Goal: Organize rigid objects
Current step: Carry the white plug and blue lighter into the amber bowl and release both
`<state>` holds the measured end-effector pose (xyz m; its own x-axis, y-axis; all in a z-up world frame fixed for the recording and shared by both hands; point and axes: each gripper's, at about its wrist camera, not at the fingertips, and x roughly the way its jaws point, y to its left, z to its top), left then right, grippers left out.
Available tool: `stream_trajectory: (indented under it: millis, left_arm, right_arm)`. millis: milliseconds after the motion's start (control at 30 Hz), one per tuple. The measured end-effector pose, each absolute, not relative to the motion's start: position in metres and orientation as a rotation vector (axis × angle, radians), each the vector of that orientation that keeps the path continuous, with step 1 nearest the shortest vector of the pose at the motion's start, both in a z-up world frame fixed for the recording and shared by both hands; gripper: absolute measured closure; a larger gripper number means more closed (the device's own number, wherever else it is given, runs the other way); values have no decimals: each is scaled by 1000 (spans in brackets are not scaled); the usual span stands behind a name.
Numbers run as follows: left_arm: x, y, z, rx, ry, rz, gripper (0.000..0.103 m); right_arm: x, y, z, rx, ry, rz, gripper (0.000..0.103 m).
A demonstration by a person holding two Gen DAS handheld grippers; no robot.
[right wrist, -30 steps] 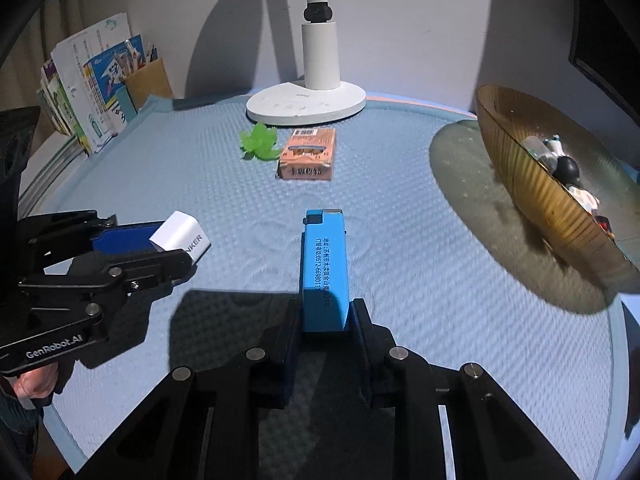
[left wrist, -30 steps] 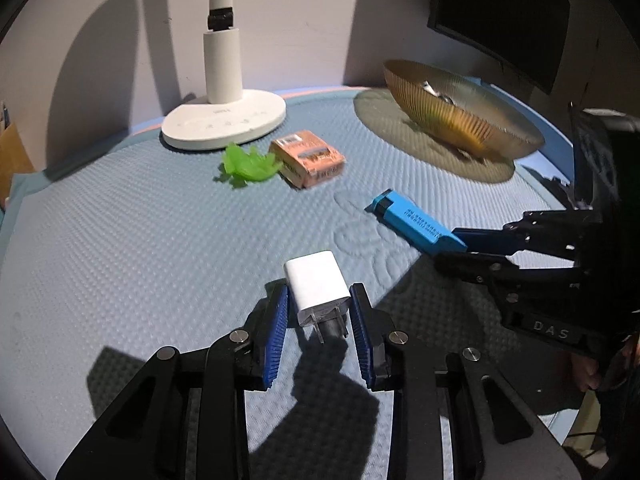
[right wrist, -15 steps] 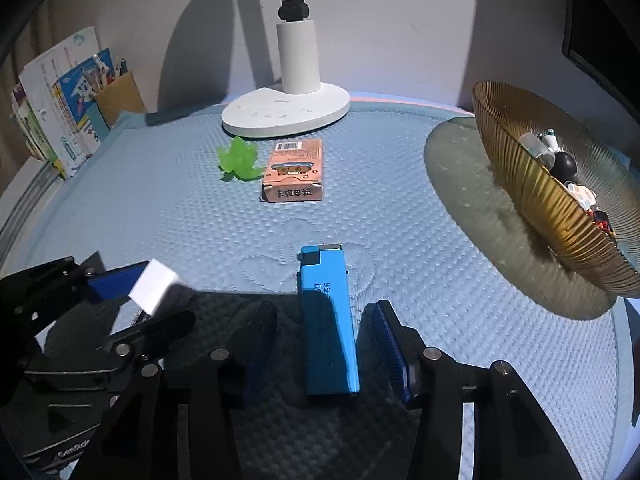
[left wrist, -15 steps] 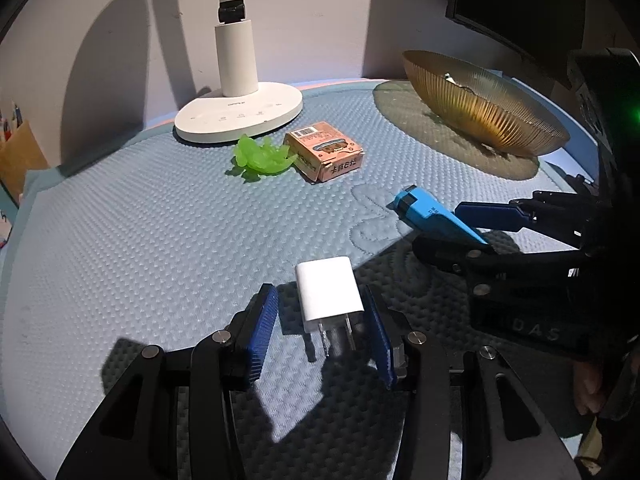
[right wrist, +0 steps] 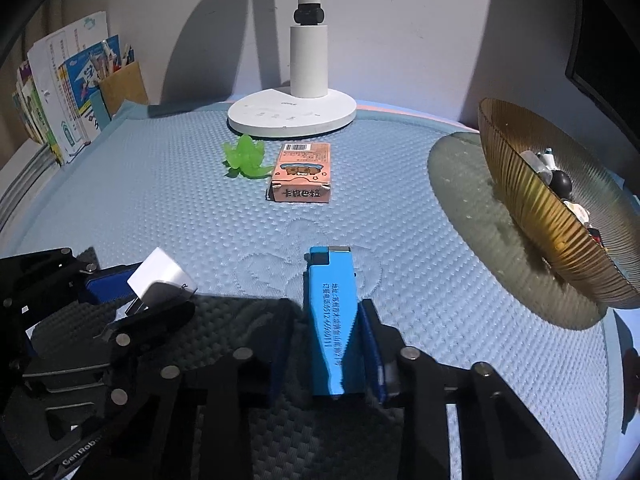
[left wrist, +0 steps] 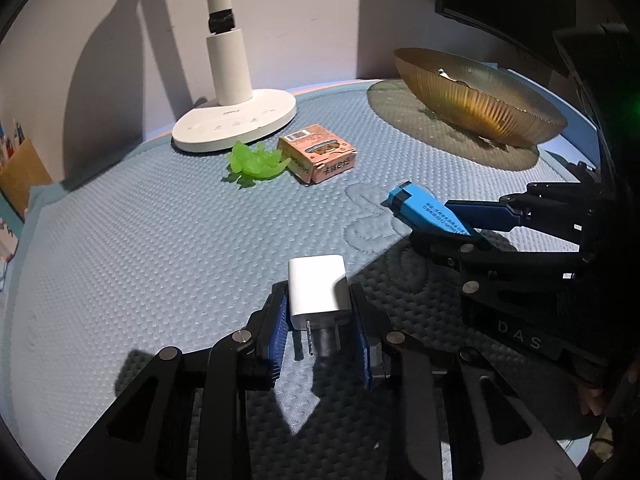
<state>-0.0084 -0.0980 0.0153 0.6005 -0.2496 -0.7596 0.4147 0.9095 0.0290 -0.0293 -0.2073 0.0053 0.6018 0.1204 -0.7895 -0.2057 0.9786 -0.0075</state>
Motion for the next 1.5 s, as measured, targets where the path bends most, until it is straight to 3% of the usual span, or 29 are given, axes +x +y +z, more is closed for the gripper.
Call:
stream_trajectory:
  millis: [267, 500, 833, 1267, 1333, 1367, 1400, 1433, 1500]
  left_arm:
    - [-19, -101, 37, 166, 785, -431, 78]
    - [-20, -138, 67, 213, 714, -489, 78]
    - [44, -227, 127, 169, 644, -611, 78]
    - [109, -308, 83, 143, 797, -612, 77]
    - [106, -306, 87, 160, 779, -587, 60]
    - [104, -301, 90, 153, 770, -580, 38]
    - [101, -293, 95, 134, 753, -570, 17]
    - [97, -282, 101, 107, 719, -561, 13]
    - [89, -258, 111, 67, 676, -539, 13]
  right_arm:
    - [-48, -236, 15, 10, 919, 181, 80]
    - [-71, -295, 60, 109, 829, 119, 79]
    - [-43, -409, 123, 234, 709, -93, 79]
    - [21, -464, 79, 310, 826, -189, 79]
    - [21, -465, 78, 336, 798, -143, 74]
    - [21, -465, 78, 338, 798, -143, 69]
    - [18, -465, 79, 339, 795, -155, 54]
    - [12, -465, 82, 341, 777, -174, 42]
    - [0, -465, 88, 356, 735, -191, 40]
